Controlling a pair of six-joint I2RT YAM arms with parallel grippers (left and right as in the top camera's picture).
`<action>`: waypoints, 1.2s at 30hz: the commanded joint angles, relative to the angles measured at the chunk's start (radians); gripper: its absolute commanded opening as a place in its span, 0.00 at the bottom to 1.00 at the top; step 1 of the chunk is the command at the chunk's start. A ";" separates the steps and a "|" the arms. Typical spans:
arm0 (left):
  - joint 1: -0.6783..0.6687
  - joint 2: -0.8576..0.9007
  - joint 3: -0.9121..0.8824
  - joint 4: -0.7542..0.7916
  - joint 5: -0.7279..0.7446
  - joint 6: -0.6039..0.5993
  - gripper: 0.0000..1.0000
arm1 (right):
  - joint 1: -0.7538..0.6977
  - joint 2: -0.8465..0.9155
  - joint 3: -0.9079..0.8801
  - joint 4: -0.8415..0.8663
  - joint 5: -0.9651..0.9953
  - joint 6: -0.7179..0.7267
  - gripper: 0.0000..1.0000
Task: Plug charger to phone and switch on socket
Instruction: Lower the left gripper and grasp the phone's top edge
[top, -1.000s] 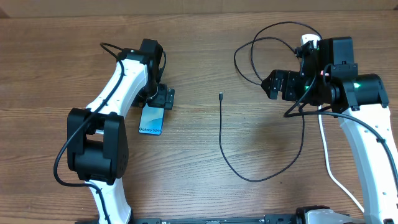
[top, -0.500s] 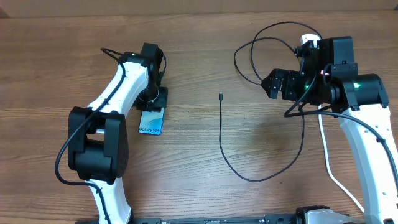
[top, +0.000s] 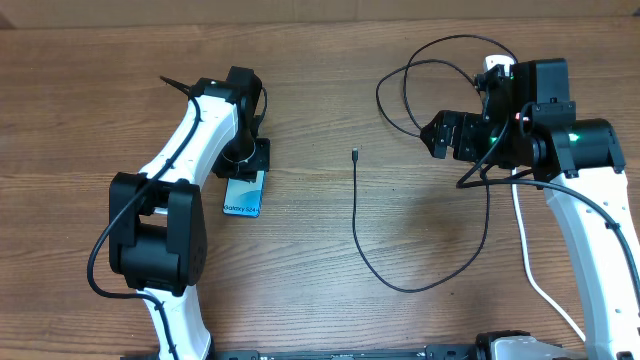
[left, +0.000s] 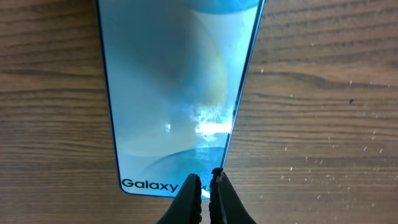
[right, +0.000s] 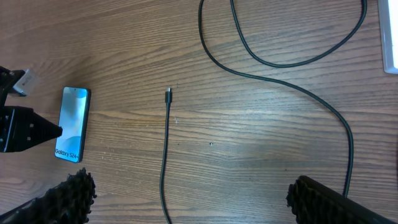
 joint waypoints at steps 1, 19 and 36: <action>0.007 0.007 0.021 0.024 -0.051 -0.028 0.04 | 0.004 -0.002 0.026 0.008 0.010 -0.001 1.00; 0.005 0.008 -0.006 0.119 -0.043 0.176 0.64 | 0.004 -0.002 0.026 0.007 0.010 -0.002 1.00; 0.005 0.009 -0.094 0.183 -0.073 0.251 0.73 | 0.004 -0.001 0.025 0.006 0.010 -0.002 1.00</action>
